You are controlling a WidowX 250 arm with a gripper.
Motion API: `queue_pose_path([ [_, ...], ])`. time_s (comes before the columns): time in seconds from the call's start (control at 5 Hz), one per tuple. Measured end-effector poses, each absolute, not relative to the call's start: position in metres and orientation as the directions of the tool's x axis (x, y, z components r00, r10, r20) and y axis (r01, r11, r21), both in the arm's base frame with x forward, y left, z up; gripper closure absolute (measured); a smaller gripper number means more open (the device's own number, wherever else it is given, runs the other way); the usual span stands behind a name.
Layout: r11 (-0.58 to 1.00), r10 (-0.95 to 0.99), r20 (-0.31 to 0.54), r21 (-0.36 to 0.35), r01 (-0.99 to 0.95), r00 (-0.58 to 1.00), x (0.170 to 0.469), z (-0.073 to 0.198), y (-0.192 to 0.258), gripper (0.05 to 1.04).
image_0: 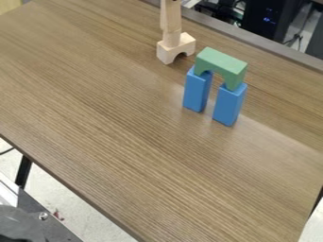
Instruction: Put the rectangluarblock on the top od cylinder
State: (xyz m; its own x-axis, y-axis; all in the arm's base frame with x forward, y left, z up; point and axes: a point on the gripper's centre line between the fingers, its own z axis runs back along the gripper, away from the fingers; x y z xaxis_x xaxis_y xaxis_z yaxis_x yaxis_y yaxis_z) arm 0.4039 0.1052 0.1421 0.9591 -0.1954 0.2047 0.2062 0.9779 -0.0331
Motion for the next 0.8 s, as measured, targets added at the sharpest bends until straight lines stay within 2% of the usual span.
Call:
queue_pose_path([
  [0.2,0.978,-0.191,0.207,-0.041,0.203,0.96,0.402,0.143,0.108,0.085],
  [0.6,0.979,-0.165,0.267,-0.069,0.19,0.949,0.395,0.173,0.111,0.086],
  [0.8,0.982,-0.129,0.35,-0.083,0.168,0.928,0.386,0.208,0.121,0.086],
])
